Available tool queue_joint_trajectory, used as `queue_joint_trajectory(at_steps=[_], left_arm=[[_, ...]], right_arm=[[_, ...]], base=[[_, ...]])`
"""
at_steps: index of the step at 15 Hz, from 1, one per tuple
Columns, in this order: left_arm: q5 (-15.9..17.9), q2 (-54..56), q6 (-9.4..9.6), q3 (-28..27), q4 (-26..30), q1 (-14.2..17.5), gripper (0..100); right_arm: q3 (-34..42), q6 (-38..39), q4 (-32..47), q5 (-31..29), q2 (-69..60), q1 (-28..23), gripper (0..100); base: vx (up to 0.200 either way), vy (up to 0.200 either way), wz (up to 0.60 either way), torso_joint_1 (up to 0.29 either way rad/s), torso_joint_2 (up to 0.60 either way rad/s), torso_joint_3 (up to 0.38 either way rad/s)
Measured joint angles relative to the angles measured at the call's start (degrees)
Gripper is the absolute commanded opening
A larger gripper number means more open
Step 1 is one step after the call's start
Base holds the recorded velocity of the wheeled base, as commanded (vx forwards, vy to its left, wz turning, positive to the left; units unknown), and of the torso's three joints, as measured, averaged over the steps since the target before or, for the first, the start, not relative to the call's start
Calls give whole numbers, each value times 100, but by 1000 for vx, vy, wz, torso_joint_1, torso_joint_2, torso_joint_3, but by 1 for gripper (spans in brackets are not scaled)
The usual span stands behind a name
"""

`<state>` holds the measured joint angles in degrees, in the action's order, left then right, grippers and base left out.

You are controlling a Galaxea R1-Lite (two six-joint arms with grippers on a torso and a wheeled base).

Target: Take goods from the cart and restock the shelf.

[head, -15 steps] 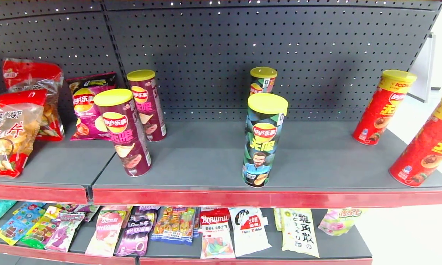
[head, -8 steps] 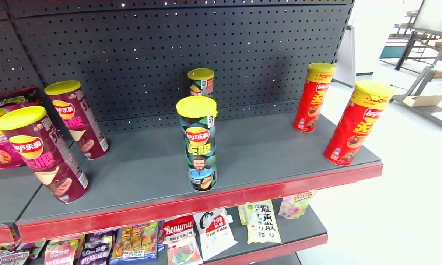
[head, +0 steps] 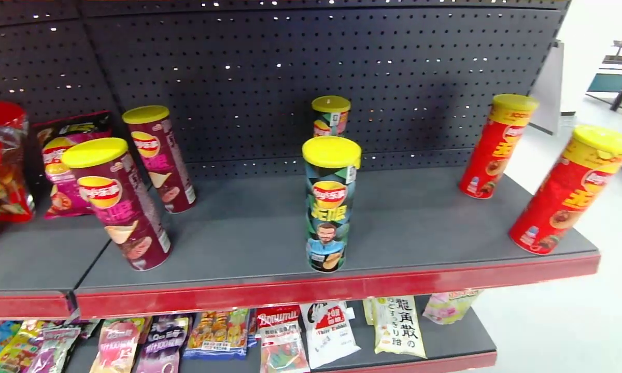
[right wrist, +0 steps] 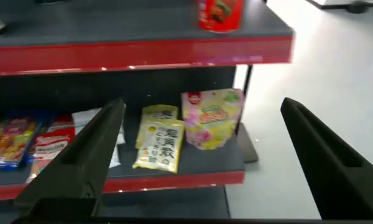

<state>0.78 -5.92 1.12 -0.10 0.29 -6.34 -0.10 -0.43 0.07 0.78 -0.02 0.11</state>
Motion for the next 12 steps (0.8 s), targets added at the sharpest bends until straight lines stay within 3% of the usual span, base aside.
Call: queue_joint_trajectory(at_steps=[12], left_arm=[[-5,0,0,-6,-2,0,100]], right_arm=[[5,16,2,0,0,2,100]], base=[[0,0,0,0,0,0]])
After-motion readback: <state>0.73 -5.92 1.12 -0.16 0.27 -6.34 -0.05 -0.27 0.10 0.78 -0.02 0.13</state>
